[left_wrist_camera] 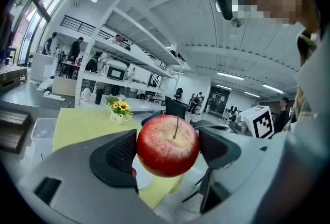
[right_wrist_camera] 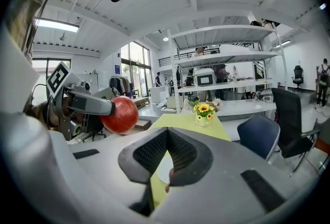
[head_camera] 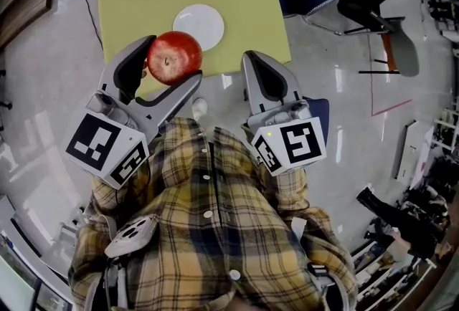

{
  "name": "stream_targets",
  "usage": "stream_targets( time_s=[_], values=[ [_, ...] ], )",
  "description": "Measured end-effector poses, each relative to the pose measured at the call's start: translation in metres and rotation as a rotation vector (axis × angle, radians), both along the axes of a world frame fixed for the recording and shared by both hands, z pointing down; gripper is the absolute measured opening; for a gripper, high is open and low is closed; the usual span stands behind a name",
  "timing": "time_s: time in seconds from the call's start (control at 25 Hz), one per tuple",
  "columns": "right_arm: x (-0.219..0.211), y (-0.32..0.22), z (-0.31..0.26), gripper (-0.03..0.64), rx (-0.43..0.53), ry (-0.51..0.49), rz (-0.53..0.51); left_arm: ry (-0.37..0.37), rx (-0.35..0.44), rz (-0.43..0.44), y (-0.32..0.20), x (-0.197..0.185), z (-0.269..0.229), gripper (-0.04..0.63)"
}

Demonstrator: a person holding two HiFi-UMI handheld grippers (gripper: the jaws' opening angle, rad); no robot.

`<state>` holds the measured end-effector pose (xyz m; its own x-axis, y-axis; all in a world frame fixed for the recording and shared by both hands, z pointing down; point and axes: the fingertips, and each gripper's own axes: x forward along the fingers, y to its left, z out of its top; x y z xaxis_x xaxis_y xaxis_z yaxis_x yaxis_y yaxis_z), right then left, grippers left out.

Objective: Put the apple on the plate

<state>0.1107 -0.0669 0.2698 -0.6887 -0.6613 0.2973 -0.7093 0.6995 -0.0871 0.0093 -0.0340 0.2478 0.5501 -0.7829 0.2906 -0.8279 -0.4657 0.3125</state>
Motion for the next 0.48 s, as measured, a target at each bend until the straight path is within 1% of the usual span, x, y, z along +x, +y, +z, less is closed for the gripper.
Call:
stream_targets(
  time_s=[0.32, 0.48],
  values=[
    [-0.023, -0.046, -0.002, -0.003, 0.006, 0.011, 0.027, 0.006, -0.006, 0.032, -0.048, -0.022, 0.005, 0.390],
    [-0.039, -0.072, -0.001, -0.003, -0.003, 0.015, 0.049, -0.003, -0.014, 0.058, -0.073, -0.038, 0.009, 0.390]
  ],
)
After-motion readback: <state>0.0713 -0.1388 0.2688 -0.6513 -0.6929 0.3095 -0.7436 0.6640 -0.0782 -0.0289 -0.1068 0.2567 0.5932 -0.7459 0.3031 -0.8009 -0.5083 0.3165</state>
